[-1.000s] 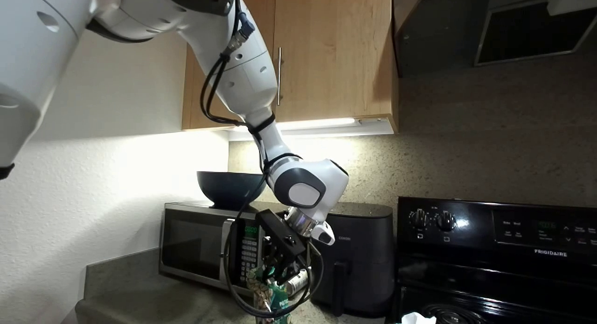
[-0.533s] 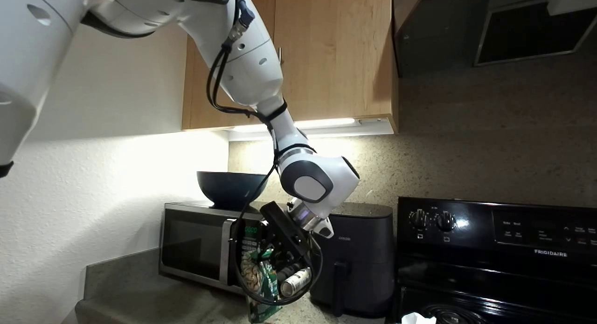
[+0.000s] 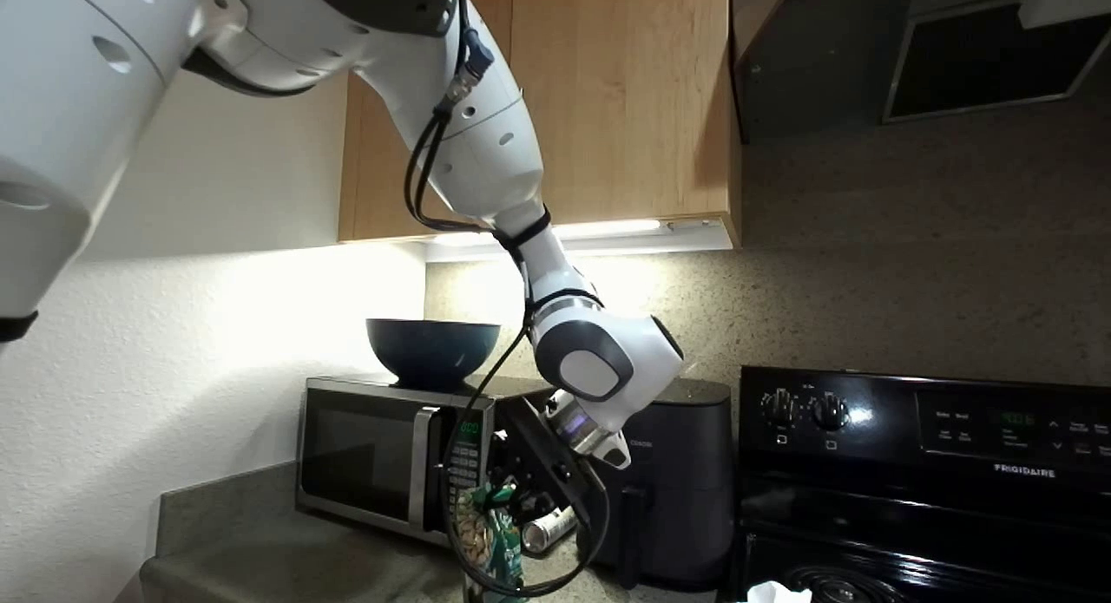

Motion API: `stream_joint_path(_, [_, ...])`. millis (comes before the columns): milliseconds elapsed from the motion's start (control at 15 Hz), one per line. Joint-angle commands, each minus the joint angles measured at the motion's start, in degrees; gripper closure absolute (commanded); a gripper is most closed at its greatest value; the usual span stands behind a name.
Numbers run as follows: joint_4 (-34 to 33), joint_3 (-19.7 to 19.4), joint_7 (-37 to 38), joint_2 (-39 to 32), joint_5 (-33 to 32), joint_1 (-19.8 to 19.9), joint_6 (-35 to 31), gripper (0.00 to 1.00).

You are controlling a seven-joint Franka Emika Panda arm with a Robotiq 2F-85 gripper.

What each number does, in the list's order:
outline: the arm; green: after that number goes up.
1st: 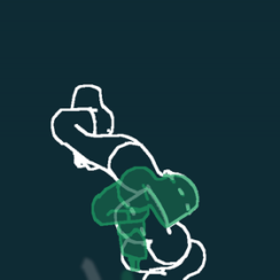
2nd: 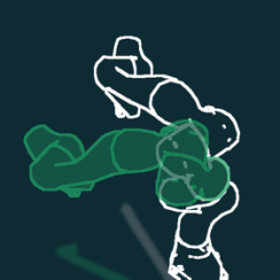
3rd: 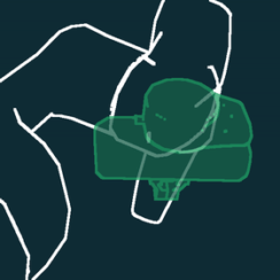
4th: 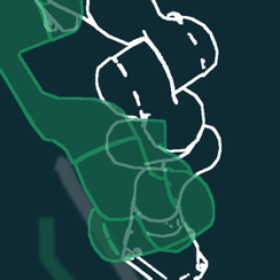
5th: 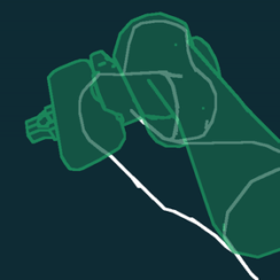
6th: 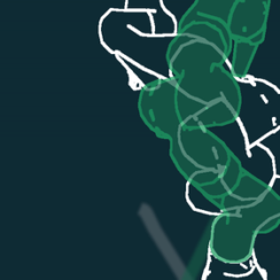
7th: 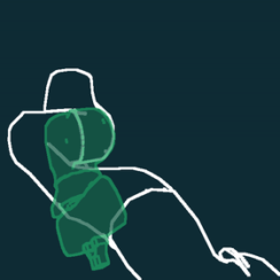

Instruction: Put the green packet upright

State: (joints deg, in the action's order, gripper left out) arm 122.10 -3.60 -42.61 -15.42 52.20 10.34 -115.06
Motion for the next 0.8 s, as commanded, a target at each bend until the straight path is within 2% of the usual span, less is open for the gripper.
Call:
stream_joint_path(0, [-3.9,-0.6,1.3,-5.0,-1.0,0.2,1.6,0.98])
stream_joint_path(200, [-5.6,-0.7,2.1,-7.0,-1.5,0.1,1.1,0.98])
stream_joint_path(267, [-5.8,-0.6,2.1,-7.2,-1.6,-0.1,0.5,0.95])
stream_joint_path(333, [-5.8,-0.6,1.9,-7.1,-1.6,-0.2,0.0,0.69])
stream_joint_path(400, [-5.7,-0.5,1.6,-7.0,-1.5,-0.3,-0.6,0.68])
stream_joint_path(733, [-4.5,-0.2,0.2,-5.0,-0.9,-0.8,-2.8,0.38])
